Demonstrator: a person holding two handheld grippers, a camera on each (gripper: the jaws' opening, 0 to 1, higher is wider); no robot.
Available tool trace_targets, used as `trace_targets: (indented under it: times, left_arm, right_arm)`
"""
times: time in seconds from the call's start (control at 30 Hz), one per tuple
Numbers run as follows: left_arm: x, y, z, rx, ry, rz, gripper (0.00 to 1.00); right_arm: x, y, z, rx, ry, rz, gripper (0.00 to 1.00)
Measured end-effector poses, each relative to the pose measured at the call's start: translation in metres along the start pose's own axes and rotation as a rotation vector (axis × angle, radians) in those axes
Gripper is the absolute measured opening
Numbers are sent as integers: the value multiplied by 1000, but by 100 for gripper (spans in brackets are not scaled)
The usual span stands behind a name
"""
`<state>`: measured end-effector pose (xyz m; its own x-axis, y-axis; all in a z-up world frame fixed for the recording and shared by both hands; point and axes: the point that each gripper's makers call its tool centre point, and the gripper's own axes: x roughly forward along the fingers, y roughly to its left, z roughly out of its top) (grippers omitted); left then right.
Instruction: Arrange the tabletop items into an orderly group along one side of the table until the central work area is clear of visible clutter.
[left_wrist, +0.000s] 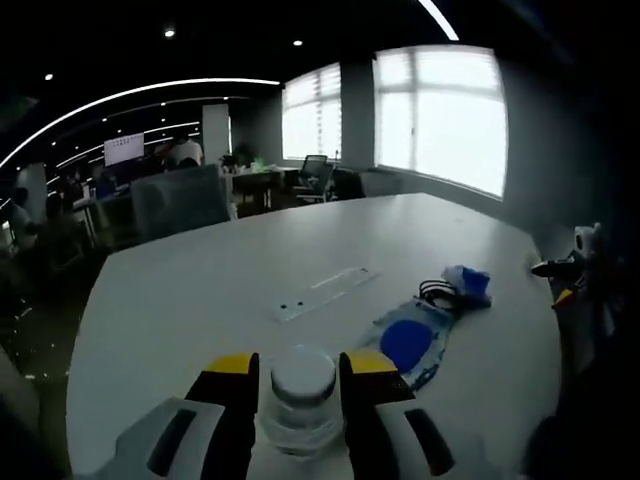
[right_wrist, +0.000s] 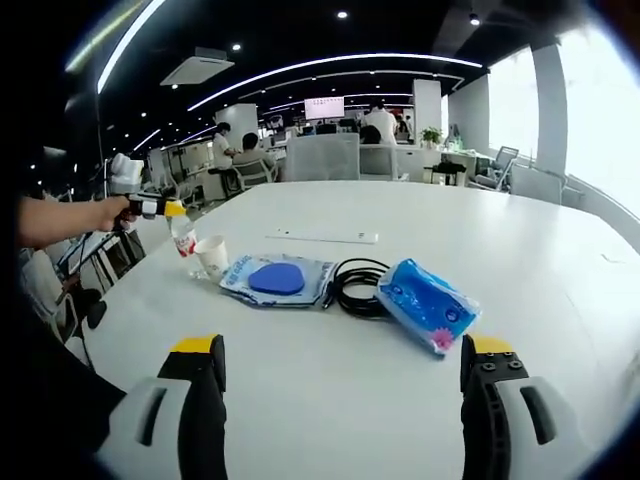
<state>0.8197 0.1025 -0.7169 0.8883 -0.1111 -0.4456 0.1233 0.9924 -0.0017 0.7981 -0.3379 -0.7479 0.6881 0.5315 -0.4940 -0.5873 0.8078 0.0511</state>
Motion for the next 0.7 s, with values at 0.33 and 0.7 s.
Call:
trace_targets:
  times: [0.33,0.7]
  left_arm:
    - [-8,-5,-6,-111,-75,257,31]
    - [-14,1,-7,-106,-120,452,23]
  right_arm:
    - [3,4,-7,-14,19,26,94]
    - [-1,6,-14,-24,34,34,94]
